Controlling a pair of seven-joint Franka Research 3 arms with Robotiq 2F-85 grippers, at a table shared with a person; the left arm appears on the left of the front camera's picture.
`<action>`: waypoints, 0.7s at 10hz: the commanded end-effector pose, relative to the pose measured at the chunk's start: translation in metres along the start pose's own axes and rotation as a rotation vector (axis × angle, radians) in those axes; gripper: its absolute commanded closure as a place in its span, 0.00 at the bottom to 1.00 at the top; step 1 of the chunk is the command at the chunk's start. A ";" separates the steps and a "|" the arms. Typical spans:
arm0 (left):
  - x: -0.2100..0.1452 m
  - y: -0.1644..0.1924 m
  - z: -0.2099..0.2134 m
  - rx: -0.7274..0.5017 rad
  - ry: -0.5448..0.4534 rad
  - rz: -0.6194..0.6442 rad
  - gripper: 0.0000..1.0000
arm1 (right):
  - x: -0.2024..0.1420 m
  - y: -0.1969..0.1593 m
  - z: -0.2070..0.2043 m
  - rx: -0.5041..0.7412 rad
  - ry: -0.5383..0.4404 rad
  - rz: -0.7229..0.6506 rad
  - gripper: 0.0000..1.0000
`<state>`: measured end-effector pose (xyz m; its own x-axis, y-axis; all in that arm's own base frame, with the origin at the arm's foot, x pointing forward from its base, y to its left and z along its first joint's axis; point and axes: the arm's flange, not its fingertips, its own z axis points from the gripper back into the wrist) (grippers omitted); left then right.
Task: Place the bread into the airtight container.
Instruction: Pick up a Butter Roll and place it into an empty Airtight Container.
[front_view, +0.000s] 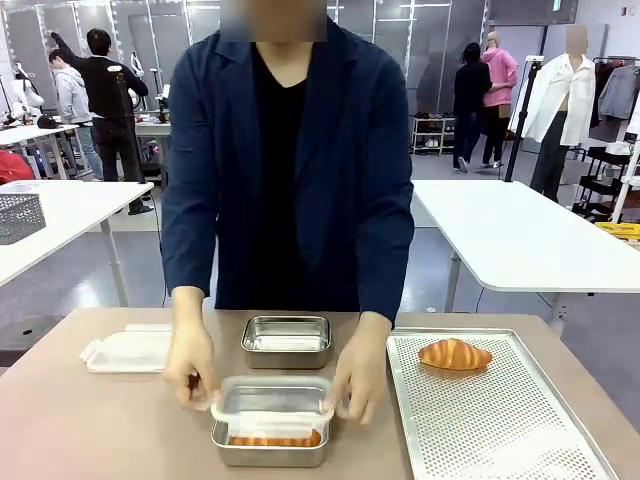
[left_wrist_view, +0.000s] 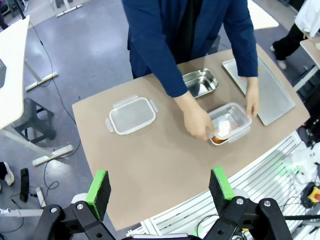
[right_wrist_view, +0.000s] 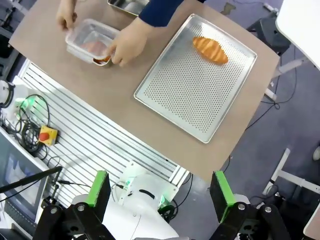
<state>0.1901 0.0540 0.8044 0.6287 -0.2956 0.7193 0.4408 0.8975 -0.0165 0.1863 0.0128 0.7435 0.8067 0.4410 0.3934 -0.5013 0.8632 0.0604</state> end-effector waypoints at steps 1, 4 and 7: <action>0.001 -0.001 0.000 -0.006 -0.002 -0.006 0.00 | -0.002 -0.001 -0.001 -0.003 -0.002 -0.008 0.00; 0.001 -0.001 0.000 -0.006 -0.002 -0.006 0.00 | -0.002 -0.001 -0.001 -0.003 -0.002 -0.008 0.00; 0.001 -0.001 0.000 -0.006 -0.002 -0.006 0.00 | -0.002 -0.001 -0.001 -0.003 -0.002 -0.008 0.00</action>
<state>0.1901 0.0540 0.8044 0.6286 -0.2956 0.7193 0.4408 0.8975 -0.0165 0.1859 0.0128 0.7430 0.8062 0.4417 0.3936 -0.5024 0.8625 0.0609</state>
